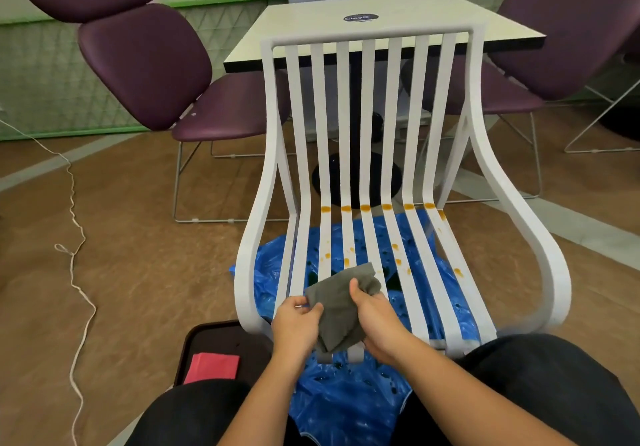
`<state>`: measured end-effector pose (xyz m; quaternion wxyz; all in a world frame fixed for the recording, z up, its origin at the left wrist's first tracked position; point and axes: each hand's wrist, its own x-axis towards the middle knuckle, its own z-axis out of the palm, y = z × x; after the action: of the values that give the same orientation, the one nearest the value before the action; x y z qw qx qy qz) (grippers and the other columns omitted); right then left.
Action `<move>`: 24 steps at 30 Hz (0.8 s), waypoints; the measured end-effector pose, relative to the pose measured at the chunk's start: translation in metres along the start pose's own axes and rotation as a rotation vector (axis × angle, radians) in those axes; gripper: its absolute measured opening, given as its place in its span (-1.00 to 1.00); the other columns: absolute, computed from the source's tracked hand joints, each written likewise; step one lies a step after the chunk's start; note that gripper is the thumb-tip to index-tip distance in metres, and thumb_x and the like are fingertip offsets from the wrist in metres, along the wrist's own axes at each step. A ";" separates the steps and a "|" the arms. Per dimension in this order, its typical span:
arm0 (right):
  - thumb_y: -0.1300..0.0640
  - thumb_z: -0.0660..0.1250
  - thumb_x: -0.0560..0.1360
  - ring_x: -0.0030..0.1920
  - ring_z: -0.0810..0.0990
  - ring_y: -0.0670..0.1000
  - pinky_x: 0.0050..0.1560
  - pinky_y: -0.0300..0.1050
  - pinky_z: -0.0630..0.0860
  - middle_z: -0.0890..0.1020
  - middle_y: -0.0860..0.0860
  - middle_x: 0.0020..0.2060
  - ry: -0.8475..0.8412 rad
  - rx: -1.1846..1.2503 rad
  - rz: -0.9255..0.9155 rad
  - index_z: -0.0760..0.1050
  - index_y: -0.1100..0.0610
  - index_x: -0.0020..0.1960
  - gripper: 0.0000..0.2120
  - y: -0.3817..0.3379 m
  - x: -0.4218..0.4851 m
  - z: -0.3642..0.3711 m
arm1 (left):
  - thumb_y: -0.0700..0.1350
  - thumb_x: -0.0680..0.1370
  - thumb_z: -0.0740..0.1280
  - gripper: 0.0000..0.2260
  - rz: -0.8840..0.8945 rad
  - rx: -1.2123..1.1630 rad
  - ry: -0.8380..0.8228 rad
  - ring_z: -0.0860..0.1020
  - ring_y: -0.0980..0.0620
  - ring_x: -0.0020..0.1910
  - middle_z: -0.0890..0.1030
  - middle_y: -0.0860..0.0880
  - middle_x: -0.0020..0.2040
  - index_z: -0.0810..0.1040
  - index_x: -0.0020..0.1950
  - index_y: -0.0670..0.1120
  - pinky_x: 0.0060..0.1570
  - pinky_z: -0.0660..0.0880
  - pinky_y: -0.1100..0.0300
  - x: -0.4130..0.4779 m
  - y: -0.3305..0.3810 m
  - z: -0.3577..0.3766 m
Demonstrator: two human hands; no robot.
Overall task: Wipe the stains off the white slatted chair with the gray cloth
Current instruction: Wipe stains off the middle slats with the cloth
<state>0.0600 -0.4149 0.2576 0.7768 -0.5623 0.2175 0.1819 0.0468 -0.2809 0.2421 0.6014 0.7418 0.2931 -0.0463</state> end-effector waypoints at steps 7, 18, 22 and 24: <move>-0.05 0.11 0.69 -0.15 0.56 -0.11 -0.14 -0.25 0.49 0.59 -0.10 -0.17 0.053 -0.355 -0.339 0.43 -0.13 0.16 -0.86 0.004 0.011 0.021 | -0.06 0.60 0.35 -0.96 0.372 0.226 0.114 0.60 0.19 -0.21 0.62 0.12 -0.08 0.55 0.03 0.07 -0.24 0.54 0.31 -0.011 0.039 -0.014; -0.59 0.13 0.33 0.54 0.14 0.12 0.50 0.17 0.28 -0.16 -0.14 0.57 0.014 -0.684 -0.131 0.13 -0.05 0.60 0.00 0.072 0.057 0.060 | -0.16 0.54 0.36 -0.93 0.960 0.478 0.602 0.41 0.07 -0.06 0.54 0.02 -0.08 0.63 -0.01 -0.08 -0.09 0.37 0.28 0.030 0.081 -0.050; -0.35 0.11 0.55 0.39 0.35 0.04 0.43 0.07 0.38 0.10 -0.02 0.54 0.093 -0.626 -0.173 0.29 0.00 0.52 -0.34 0.068 0.063 0.059 | 0.01 0.56 0.33 -0.74 0.651 0.586 0.555 0.42 -0.01 0.09 0.49 -0.04 0.13 0.51 0.23 -0.01 -0.01 0.50 0.02 0.047 0.099 -0.052; -0.05 0.16 0.66 0.25 0.44 0.01 0.33 -0.02 0.46 0.28 0.03 0.43 0.175 -0.652 -0.203 0.22 0.06 0.51 -0.54 0.068 0.073 0.057 | 0.12 0.59 0.27 -0.64 0.507 0.703 0.461 0.47 -0.06 0.07 0.45 -0.08 0.20 0.39 0.33 0.00 -0.11 0.47 0.03 0.057 0.108 -0.051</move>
<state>0.0933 -0.3374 0.1792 0.5489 -0.8130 0.1565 0.1148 0.1326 -0.2239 0.3251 0.2264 0.9388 0.1956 0.1709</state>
